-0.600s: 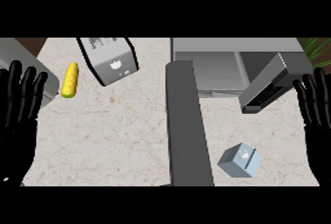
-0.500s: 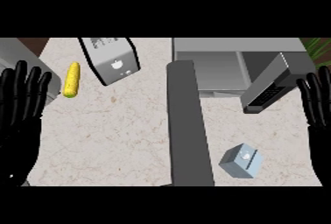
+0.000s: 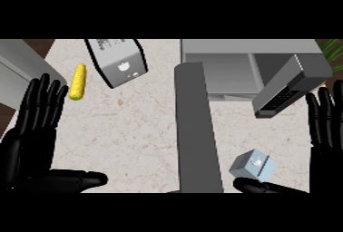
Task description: Pick up the milk, place it into the microwave and close the microwave
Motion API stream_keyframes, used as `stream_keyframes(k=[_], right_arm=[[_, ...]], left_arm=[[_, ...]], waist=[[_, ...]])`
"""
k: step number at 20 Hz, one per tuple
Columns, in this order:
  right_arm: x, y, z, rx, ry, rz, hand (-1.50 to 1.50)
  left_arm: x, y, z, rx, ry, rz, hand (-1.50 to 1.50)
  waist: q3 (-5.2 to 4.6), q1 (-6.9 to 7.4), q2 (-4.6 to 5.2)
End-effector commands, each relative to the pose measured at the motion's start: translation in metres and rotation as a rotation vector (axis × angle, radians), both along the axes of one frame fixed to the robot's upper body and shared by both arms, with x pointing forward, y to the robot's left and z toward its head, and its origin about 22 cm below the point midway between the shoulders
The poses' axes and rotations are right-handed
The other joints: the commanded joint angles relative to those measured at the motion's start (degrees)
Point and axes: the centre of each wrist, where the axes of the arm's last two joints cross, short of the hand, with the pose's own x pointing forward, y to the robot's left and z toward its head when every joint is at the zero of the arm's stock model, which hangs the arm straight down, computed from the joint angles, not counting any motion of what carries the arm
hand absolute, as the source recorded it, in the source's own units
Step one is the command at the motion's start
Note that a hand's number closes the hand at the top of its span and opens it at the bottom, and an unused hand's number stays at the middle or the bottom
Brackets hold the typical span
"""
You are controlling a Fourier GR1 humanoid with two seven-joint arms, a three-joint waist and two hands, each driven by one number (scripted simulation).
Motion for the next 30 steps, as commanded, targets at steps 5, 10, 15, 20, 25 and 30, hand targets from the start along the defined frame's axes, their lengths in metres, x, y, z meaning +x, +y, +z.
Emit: stream_keyframes(k=[5, 10, 15, 20, 25, 30], right_arm=[[-0.004, -0.004, -0.018, 0.033, 0.041, -0.062, -1.5], [-0.006, -0.007, -0.042, 0.006, 0.1, -0.089, -1.5], [0.0, -0.007, -0.075, -0.001, 0.151, -0.105, -1.5], [-0.009, -0.004, -0.105, -0.013, 0.202, -0.132, -1.5], [-0.041, -0.017, -0.125, -0.027, 0.241, -0.138, -1.5], [-0.045, -0.035, -0.185, 0.001, 0.26, -0.182, -1.5]], left_arm=[[-0.027, 0.003, -0.017, -0.032, 0.028, 0.007, -1.5], [-0.024, 0.003, -0.021, -0.011, 0.045, 0.022, -1.5], [-0.043, 0.011, -0.016, -0.018, 0.032, 0.019, -1.5], [-0.055, 0.001, -0.001, -0.036, 0.039, -0.014, -1.5], [-0.08, -0.006, -0.003, -0.023, 0.041, -0.009, -1.5], [-0.074, -0.006, 0.005, -0.026, 0.038, 0.006, -1.5]], waist=[[0.1, 0.14, 0.05], [0.1, -0.03, 0.08], [0.1, 0.12, 0.07], [0.1, 0.11, 0.05], [0.09, 0.06, -0.03], [0.14, 0.03, 0.04]])
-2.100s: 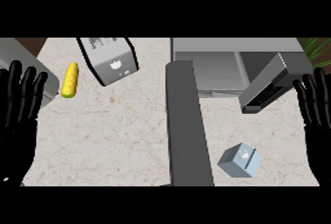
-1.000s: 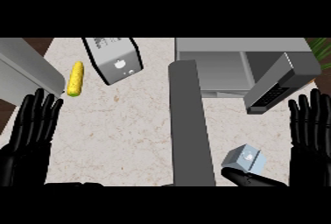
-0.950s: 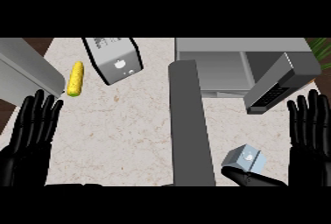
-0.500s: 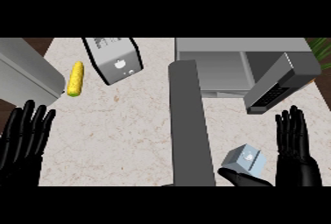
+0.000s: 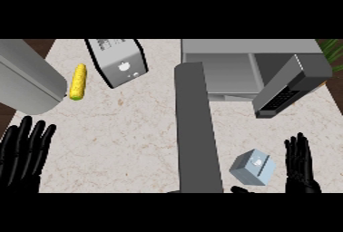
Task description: Pick up the milk, place it into the microwave and close the microwave
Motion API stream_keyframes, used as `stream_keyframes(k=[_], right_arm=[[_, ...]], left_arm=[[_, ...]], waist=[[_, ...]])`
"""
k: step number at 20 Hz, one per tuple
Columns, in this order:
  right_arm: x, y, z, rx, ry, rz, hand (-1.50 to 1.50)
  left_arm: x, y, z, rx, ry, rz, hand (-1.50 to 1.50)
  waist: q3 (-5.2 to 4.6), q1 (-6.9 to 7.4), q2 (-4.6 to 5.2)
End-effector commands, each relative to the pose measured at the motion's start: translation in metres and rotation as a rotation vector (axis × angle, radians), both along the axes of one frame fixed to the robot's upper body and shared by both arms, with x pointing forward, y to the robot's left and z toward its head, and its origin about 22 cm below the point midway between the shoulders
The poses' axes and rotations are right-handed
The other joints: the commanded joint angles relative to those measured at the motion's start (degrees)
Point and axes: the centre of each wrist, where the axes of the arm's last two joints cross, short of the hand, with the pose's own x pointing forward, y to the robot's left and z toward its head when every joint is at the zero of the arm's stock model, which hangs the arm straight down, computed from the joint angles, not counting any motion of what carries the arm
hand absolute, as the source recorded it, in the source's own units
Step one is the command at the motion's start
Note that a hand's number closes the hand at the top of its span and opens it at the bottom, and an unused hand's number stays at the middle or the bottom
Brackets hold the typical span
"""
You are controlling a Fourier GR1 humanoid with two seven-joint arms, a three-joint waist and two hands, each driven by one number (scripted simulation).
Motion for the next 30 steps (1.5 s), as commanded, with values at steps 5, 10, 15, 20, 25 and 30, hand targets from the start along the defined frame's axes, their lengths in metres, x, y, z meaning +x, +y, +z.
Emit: stream_keyframes(k=[5, 10, 15, 20, 25, 30], right_arm=[[-0.005, -0.01, -0.048, 0.009, 0.014, -0.005, -1.5], [-0.007, -0.015, -0.062, 0.076, -0.003, -0.001, -1.5], [-0.012, -0.029, -0.105, 0.077, 0.014, -0.023, -1.5], [-0.013, -0.039, -0.142, 0.071, 0.04, -0.042, -1.5], [0.003, -0.043, -0.158, 0.058, 0.04, 0.012, -1.5], [0.016, -0.05, -0.163, -0.162, 0.029, 0.137, 1.5]], left_arm=[[-0.023, 0.002, -0.003, -0.015, 0.008, -0.005, -1.5], [-0.003, -0.003, -0.003, -0.009, 0.001, 0.013, -1.5], [-0.007, -0.015, 0.004, 0.008, 0.0, 0.011, -1.5], [-0.027, -0.006, 0.008, 0.024, 0.0, 0.0, -1.5], [-0.01, -0.007, -0.024, 0.003, 0.013, 0.011, -1.5], [-0.013, -0.015, 0.004, 0.005, -0.007, 0.013, -1.5]], waist=[[-0.01, 0.27, -0.01], [-0.02, 0.02, 0.03], [0.0, 0.07, 0.04], [0.02, 0.38, 0.02], [-0.01, 0.27, 0.06], [0.08, 0.62, 0.2]])
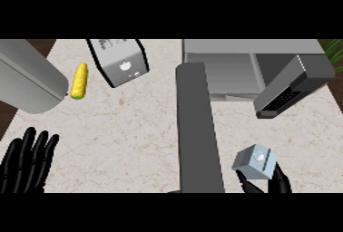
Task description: Pick up the milk, place it into the microwave and close the microwave
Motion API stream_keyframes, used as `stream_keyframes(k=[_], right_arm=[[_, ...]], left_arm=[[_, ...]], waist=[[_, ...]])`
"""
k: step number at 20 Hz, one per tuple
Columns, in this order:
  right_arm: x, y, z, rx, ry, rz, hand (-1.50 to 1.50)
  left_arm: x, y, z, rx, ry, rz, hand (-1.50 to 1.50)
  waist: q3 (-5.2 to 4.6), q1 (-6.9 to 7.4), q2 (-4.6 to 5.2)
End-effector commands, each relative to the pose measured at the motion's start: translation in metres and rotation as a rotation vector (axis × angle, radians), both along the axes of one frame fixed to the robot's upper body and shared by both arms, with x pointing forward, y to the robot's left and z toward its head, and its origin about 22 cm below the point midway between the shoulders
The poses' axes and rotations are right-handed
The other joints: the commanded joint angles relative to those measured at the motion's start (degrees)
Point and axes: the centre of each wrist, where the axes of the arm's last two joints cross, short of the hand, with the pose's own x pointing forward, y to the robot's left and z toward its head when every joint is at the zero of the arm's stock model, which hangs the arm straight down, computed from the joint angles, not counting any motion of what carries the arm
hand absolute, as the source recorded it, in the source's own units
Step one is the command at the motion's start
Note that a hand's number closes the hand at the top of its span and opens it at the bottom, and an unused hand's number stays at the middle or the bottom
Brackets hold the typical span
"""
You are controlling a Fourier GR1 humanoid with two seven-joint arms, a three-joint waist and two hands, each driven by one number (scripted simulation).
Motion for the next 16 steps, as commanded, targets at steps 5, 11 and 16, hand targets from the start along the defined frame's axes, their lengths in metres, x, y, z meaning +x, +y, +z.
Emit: stream_keyframes(k=[5, 11, 16], right_arm=[[-0.013, 0.011, -0.015, 0.095, -0.128, 0.108, 1.5], [0.001, 0.036, 0.026, 0.103, -0.188, 0.214, 1.5], [0.02, 0.005, 0.022, 0.098, -0.207, 0.308, 1.5]], left_arm=[[0.008, 0.003, -0.007, 0.012, -0.022, 0.008, -1.5], [-0.019, 0.006, 0.001, 0.006, 0.008, 0.008, -1.5], [-0.022, 0.019, 0.009, 0.0, 0.014, 0.0, -1.5]], waist=[[0.0, -0.3, -0.02], [-0.11, -0.35, -0.26], [-0.05, 0.06, -0.12]])
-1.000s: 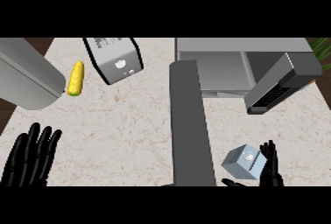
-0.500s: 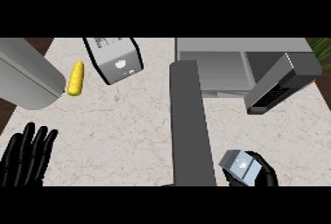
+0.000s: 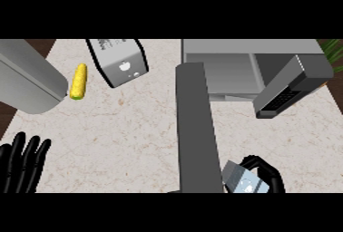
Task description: Pick up the milk, place it into the microwave and close the microwave
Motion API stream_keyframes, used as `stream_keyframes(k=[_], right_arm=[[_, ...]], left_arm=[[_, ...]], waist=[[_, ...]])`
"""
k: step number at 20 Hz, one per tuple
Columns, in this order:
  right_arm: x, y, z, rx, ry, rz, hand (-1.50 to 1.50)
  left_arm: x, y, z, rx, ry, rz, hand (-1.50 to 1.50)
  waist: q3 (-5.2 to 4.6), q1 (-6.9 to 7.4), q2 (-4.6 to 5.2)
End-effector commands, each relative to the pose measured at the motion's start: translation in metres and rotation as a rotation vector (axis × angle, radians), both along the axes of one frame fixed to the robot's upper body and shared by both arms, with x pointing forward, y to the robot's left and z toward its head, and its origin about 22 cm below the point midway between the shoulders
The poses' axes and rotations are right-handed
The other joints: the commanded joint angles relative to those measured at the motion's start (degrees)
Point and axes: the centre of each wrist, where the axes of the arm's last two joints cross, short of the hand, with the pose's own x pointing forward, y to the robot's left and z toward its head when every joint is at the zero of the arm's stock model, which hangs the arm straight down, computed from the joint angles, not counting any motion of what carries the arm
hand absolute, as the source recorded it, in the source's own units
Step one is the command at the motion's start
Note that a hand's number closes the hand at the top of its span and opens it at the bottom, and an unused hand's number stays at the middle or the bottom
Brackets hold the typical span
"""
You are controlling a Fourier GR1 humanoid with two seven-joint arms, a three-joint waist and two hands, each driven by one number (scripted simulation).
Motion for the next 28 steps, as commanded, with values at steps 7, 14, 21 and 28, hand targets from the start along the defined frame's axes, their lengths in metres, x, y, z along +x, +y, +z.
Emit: stream_keyframes(k=[7, 14, 21, 28], right_arm=[[0.03, -0.014, 0.016, 0.005, -0.026, 0.081, 1.5], [0.085, 0.031, 0.055, -0.079, -0.049, 0.056, 1.5], [0.141, 0.063, 0.097, -0.202, -0.002, -0.01, 1.5], [0.199, 0.052, 0.109, -0.332, 0.064, -0.114, 1.5]], left_arm=[[0.001, 0.006, 0.007, -0.029, 0.028, 0.008, -1.5], [0.005, 0.016, -0.021, -0.021, 0.022, 0.03, -1.5], [0.02, 0.024, -0.019, -0.005, 0.035, 0.021, -1.5], [0.013, 0.03, -0.011, -0.015, 0.054, 0.008, -1.5]], waist=[[0.01, -0.07, 0.04], [-0.02, 0.28, 0.05], [-0.01, 0.17, 0.19], [0.05, 1.16, 0.47]])
